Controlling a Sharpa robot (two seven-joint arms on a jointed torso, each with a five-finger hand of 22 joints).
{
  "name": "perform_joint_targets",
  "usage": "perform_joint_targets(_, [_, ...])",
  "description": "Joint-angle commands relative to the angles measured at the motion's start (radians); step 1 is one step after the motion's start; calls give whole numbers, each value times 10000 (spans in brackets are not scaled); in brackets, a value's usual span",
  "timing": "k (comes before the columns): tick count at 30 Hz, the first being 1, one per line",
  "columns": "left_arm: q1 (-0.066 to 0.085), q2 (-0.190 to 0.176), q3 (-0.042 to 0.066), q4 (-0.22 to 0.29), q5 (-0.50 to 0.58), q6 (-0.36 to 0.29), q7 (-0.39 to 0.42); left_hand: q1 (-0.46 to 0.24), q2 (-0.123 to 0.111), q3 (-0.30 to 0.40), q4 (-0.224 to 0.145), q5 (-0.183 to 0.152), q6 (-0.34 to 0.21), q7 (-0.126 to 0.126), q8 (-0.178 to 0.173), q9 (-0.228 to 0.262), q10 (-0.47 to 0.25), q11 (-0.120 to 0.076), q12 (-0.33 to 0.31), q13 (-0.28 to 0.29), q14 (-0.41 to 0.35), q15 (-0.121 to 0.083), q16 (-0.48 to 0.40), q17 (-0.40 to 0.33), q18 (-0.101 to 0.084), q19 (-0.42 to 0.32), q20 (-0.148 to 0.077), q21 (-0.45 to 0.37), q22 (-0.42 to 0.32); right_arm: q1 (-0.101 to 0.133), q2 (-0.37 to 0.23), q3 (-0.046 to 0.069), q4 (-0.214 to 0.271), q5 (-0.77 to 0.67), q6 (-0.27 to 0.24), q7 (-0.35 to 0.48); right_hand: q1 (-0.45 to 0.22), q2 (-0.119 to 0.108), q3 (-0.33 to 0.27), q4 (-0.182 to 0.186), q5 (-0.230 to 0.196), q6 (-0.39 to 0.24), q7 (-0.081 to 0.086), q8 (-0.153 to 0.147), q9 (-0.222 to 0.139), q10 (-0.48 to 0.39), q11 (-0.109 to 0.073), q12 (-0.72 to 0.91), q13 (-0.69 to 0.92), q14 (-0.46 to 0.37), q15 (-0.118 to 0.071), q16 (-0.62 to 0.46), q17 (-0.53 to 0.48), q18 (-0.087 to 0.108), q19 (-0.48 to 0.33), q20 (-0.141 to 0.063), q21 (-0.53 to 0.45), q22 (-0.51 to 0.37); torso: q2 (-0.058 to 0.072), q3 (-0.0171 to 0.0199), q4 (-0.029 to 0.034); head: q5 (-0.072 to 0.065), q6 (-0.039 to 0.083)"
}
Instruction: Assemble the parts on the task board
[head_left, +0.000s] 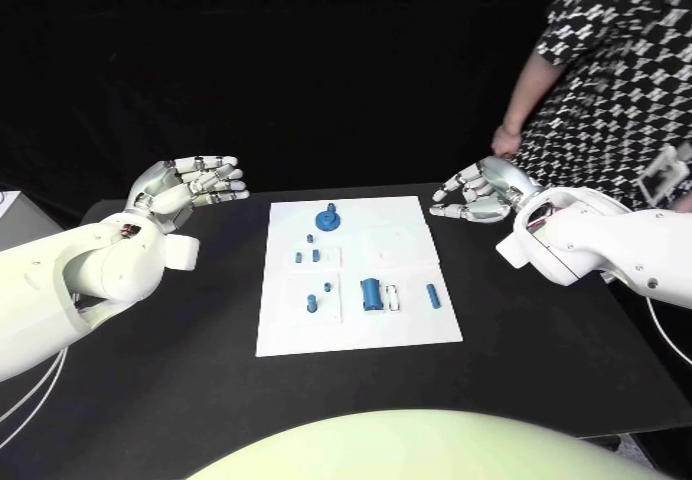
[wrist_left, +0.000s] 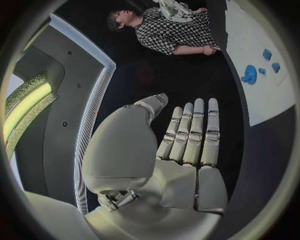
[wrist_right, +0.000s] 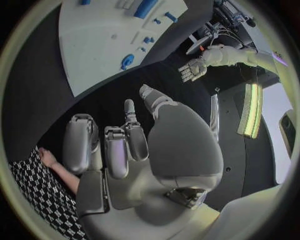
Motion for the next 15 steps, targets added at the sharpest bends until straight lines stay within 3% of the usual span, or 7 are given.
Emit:
perform_joint_targets(1, [4,-95,9,232,-31,286,93,73,-31,-10,-21,-14,8,61,63,-26,83,7,36,6,76,-5,85,39,66,124,-26,79,25,-73,-174,-27,320,-1631,248,-1604,56,57,-64,18,83,95,7,56,26,595,-29,187,1589,972,-61,81,2164,-83,413,-39,128,1468,-4,-10,-5,-10,2])
perform_joint_targets(8, [1,-375,9,771,-124,330,84,65,-50,-54,-40,-18,117,25,125,-155,209,-88,71,4,507,-203,967,412,43,684,-303,538,279,-263,-614,-121,1132,-2993,413,-3061,39,42,-312,213,63,249,-62,188,115,681,-81,538,1834,1032,-95,288,2439,-149,498,-64,522,1666,26,-19,-15,-160,2])
perform_joint_targets(13, [0,-450,9,950,-197,349,76,45,-70,-84,-38,-20,137,15,135,-190,235,-106,74,4,528,-237,1237,529,34,747,-352,645,354,-448,-714,-185,1446,-3593,488,-3767,13,-21,-1006,646,-56,303,-106,281,184,690,-113,598,1895,1052,-118,352,2528,-164,504,-81,626,1743,32,-60,-19,-173,2])
perform_joint_targets(15, [0,-465,9,991,-212,343,76,39,-74,-92,-37,-20,146,8,140,-200,243,-112,75,4,530,-248,1324,566,31,761,-365,678,378,-559,-716,-201,1536,-3864,537,-4040,20,-22,-1282,828,-107,300,-109,303,203,684,-113,581,1893,1053,-117,357,2534,-165,501,-81,635,1758,32,-50,-7,-193,2])
